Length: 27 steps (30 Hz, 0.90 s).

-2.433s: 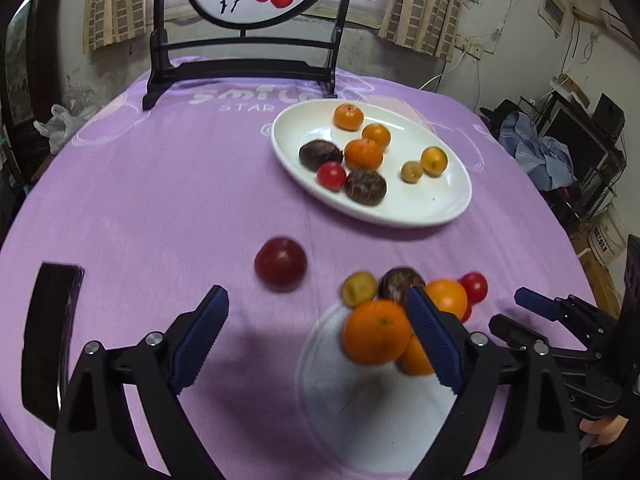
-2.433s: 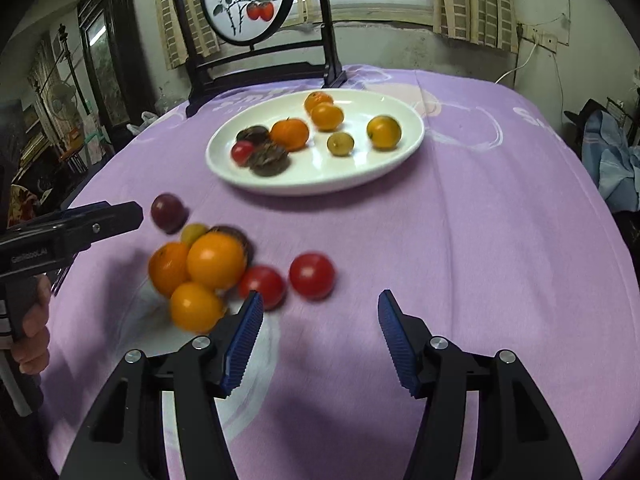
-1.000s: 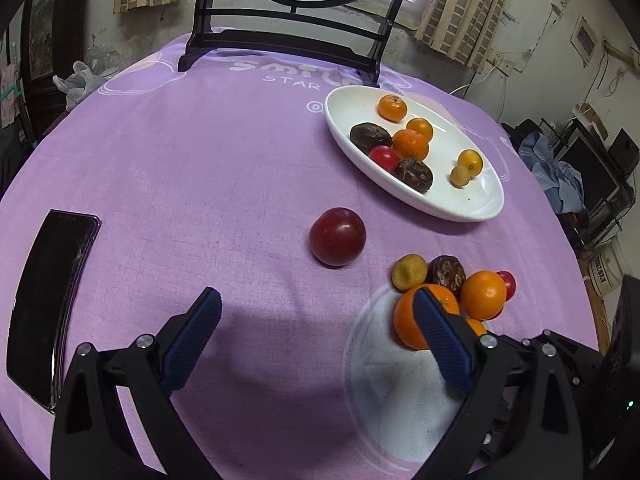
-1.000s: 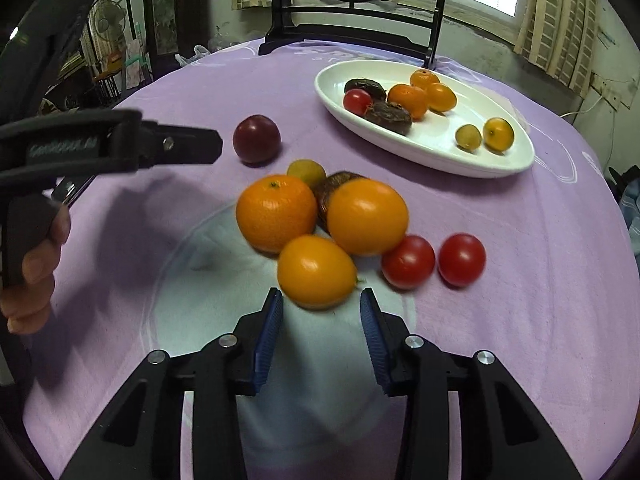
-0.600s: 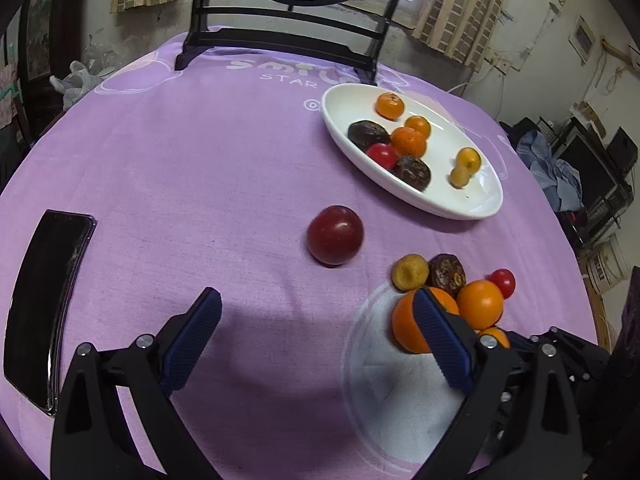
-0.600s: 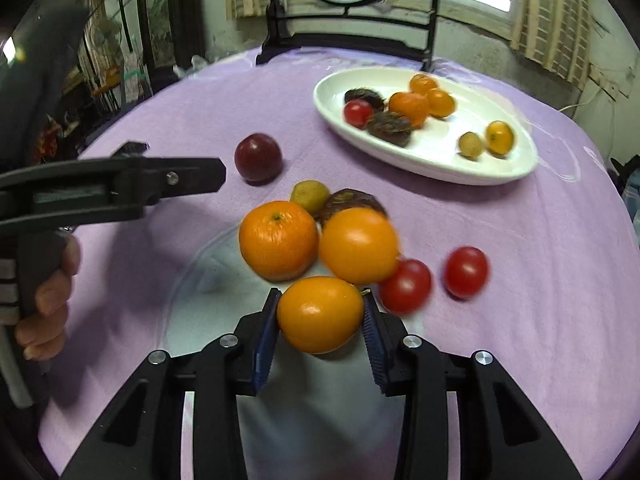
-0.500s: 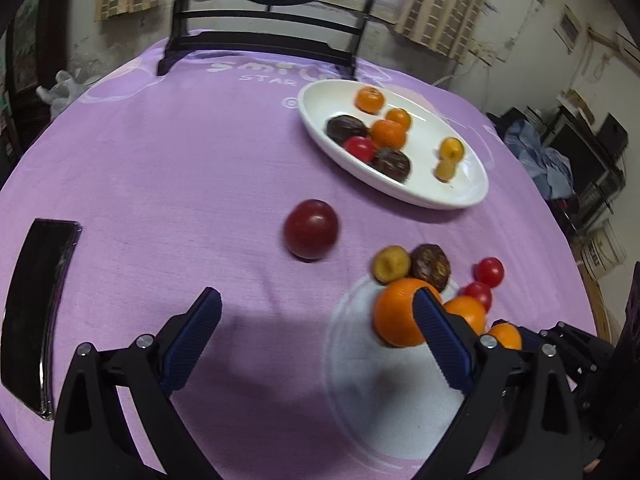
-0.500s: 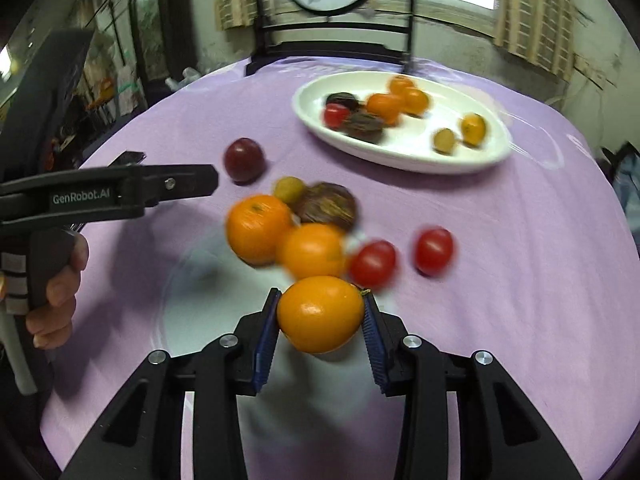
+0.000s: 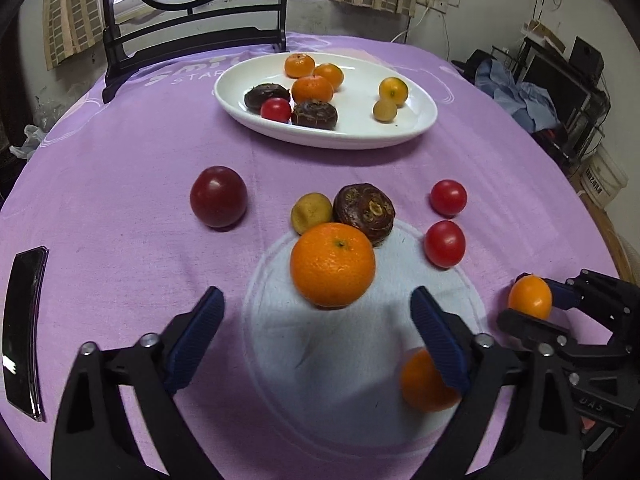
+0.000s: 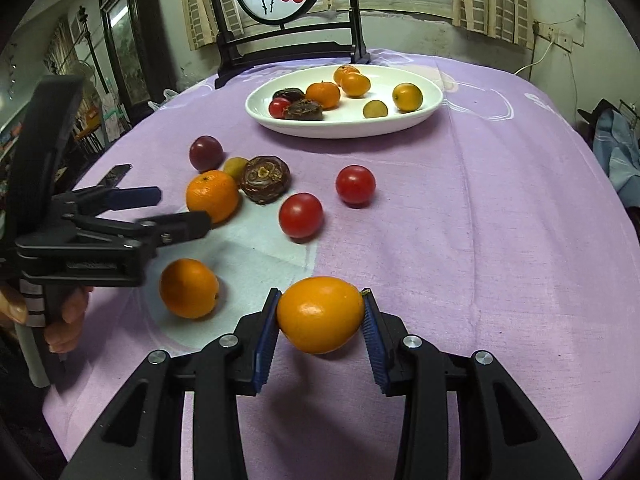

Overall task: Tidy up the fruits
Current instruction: 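Grasp the yellow-orange tomato with the right gripper while the left grasps the large orange, then lower both fruits into the white plate and open both grippers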

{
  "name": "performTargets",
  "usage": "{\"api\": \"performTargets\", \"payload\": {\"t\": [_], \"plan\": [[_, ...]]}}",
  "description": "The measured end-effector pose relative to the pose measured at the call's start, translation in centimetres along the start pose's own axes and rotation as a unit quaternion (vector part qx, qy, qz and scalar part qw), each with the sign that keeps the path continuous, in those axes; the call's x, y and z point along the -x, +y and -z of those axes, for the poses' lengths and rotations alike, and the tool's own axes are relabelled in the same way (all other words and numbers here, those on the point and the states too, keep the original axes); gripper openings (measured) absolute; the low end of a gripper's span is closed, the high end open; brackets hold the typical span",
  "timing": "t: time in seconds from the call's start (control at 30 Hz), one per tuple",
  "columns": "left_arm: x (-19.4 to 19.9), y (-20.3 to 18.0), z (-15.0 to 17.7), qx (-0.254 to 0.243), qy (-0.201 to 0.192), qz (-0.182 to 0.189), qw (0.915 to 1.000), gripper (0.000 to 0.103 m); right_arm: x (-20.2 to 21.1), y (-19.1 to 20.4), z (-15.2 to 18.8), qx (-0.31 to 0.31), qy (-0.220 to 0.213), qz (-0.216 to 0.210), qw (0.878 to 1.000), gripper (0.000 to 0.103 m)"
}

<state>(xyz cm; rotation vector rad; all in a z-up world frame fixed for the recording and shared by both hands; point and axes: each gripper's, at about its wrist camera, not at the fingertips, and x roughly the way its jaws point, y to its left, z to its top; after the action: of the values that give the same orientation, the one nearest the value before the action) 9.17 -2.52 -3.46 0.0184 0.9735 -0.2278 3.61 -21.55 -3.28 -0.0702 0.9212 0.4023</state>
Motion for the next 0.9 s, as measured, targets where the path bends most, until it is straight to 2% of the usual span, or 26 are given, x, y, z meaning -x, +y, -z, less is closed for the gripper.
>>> {"api": "performTargets", "payload": {"t": [0.03, 0.1, 0.17, 0.27, 0.33, 0.47, 0.67, 0.77, 0.9], "plan": [[-0.4, -0.1, -0.3, 0.000, 0.008, 0.000, 1.0000, 0.074, 0.1, 0.0, 0.0, -0.001, -0.002, -0.004, 1.000, 0.040], [-1.6, -0.4, -0.6, 0.005, 0.031, 0.001, 0.9995, 0.068, 0.3, -0.2, 0.1, -0.005, -0.005, -0.010, 1.000, 0.040], [-2.0, -0.6, -1.1, -0.003, 0.028, -0.014, 0.9995, 0.067, 0.3, -0.3, 0.1, -0.008, -0.006, -0.015, 1.000, 0.040], [-2.7, -0.8, -1.8, -0.004, 0.033, -0.038, 0.9988, 0.059, 0.4, -0.3, 0.1, -0.009, -0.008, -0.021, 1.000, 0.040], [-2.4, -0.7, -2.0, 0.001, 0.033, -0.018, 0.9993, 0.045, 0.5, -0.3, 0.1, -0.008, -0.008, -0.022, 1.000, 0.040], [-1.7, -0.2, -1.7, 0.012, 0.041, -0.009, 0.9990, 0.044, 0.4, -0.2, 0.1, -0.006, -0.006, -0.019, 1.000, 0.040], [1.3, -0.1, -2.0, 0.000, 0.015, -0.001, 0.9999, 0.044, 1.1, 0.2, -0.8, 0.010, -0.012, -0.007, 1.000, 0.040], [2.9, -0.3, -3.4, -0.011, -0.006, 0.007, 0.9999, 0.044, 2.1, 0.4, -2.4, 0.028, -0.026, 0.008, 0.999, 0.040], [3.8, -0.4, -6.2, -0.016, -0.030, -0.003, 0.9994, 0.044, 3.6, 0.6, -5.7, 0.052, -0.060, 0.017, 0.997, 0.040]]}}
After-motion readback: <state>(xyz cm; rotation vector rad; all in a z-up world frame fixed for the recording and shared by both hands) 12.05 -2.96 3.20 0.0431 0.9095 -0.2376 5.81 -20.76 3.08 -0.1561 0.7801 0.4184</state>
